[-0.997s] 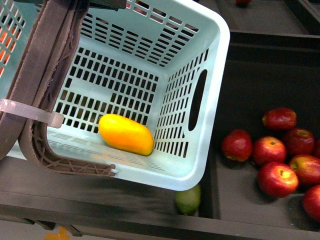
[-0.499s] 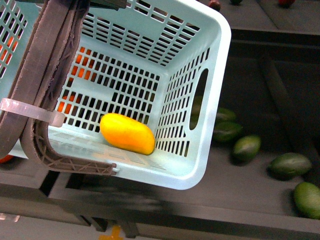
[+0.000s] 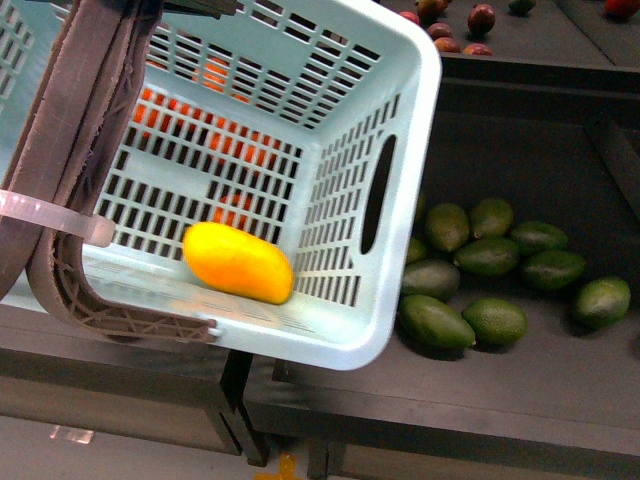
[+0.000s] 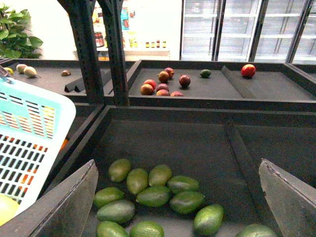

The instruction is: Pick mango and avocado into basket

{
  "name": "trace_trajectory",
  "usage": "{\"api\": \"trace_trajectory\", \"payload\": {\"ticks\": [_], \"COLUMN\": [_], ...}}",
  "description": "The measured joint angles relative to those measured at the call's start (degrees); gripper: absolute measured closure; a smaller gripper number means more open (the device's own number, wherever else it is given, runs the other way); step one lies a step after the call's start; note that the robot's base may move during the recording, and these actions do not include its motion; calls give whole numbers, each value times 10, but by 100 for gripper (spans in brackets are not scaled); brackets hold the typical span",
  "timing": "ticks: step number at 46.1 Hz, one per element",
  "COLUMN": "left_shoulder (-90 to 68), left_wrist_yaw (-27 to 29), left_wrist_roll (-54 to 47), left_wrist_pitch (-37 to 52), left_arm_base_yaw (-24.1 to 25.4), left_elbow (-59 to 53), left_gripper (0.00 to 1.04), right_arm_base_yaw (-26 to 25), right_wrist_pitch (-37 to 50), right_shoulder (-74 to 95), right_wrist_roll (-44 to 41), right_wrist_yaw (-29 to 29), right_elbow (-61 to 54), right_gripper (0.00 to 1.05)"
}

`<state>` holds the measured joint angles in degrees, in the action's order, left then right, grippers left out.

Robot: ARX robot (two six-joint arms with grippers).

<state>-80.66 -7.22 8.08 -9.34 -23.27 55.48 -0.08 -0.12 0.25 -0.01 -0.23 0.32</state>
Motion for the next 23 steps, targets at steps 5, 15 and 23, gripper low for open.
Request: {"api": "trace_trajectory", "payload": {"ticks": [5,15,23], "left_shoulder": [0,0,0], "left_wrist_yaw": [-12,-17,-3], "left_wrist_roll": [2,5,5], "left_wrist_pitch": [0,0,0], "left_arm_base_yaw": [-2,-8,-3], "left_elbow": [0,0,0], "left_gripper": [97,97,97], "right_arm_base_yaw": [22,-71,-93], "right_wrist_pitch": [5,259,378], "right_shoulder": [13,376,743], "right_wrist_roll": [26,91,52], "right_wrist_yaw": [79,91,41], "right_elbow": [0,75,192], "right_gripper": [8,8,8]}}
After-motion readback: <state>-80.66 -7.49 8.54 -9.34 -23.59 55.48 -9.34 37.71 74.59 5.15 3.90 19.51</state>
